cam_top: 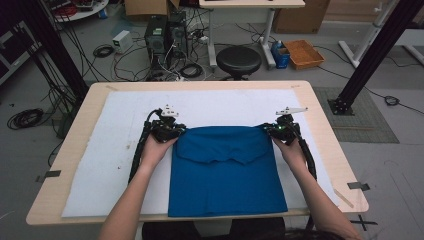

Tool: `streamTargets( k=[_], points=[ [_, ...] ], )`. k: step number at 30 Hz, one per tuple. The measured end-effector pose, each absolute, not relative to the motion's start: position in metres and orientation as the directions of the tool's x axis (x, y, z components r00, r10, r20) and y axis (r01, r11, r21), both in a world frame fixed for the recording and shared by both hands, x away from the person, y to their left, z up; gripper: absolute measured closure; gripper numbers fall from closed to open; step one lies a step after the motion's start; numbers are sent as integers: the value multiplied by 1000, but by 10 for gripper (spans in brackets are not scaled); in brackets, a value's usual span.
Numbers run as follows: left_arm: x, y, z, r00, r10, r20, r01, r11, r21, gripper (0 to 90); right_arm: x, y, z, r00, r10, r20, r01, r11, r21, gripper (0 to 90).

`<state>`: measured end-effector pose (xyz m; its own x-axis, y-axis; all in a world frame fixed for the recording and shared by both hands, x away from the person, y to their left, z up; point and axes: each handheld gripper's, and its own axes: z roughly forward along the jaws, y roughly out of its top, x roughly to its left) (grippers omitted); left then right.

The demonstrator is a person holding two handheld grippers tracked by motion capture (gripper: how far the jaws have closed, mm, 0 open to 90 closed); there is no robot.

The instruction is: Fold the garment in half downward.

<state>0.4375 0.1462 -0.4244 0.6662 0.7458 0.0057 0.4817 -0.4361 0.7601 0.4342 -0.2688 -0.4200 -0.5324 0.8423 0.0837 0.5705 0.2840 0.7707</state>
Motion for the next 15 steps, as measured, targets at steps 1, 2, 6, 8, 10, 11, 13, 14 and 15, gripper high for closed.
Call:
streamTargets(
  k=[1, 2, 6, 8, 10, 11, 13, 14, 15],
  points=[
    [438, 146, -426, 664, 748, 2, 488, -435, 757, 834, 435, -268, -420, -534, 841, 80, 568, 287, 771, 847],
    [439, 147, -426, 661, 750, 2, 486, -430, 761, 830, 435, -268, -420, -535, 841, 77, 567, 290, 771, 845],
    [435, 149, -420, 622, 783, 17, 485, -403, 776, 701, 433, -267, -420, -525, 849, 60, 564, 294, 772, 765],
    [429, 153, -413, 607, 794, 0, 493, -377, 784, 633, 427, -270, -417, -511, 858, 55, 555, 281, 783, 733],
    [416, 157, -407, 591, 807, -12, 491, -347, 799, 614, 420, -275, -413, -495, 867, 57, 542, 257, 800, 695],
    [408, 159, -406, 584, 811, -20, 485, -329, 810, 614, 415, -278, -411, -490, 869, 64, 539, 244, 806, 678],
    [390, 161, -408, 568, 823, -29, 504, -319, 803, 617, 399, -284, -407, -488, 870, 69, 530, 232, 816, 671],
    [382, 162, -410, 560, 827, -39, 521, -315, 793, 617, 399, -284, -407, -488, 870, 69, 530, 232, 816, 671],
    [374, 163, -414, 555, 830, -52, 535, -308, 786, 635, 388, -286, -408, -489, 868, 88, 535, 219, 816, 671]
  ],
)
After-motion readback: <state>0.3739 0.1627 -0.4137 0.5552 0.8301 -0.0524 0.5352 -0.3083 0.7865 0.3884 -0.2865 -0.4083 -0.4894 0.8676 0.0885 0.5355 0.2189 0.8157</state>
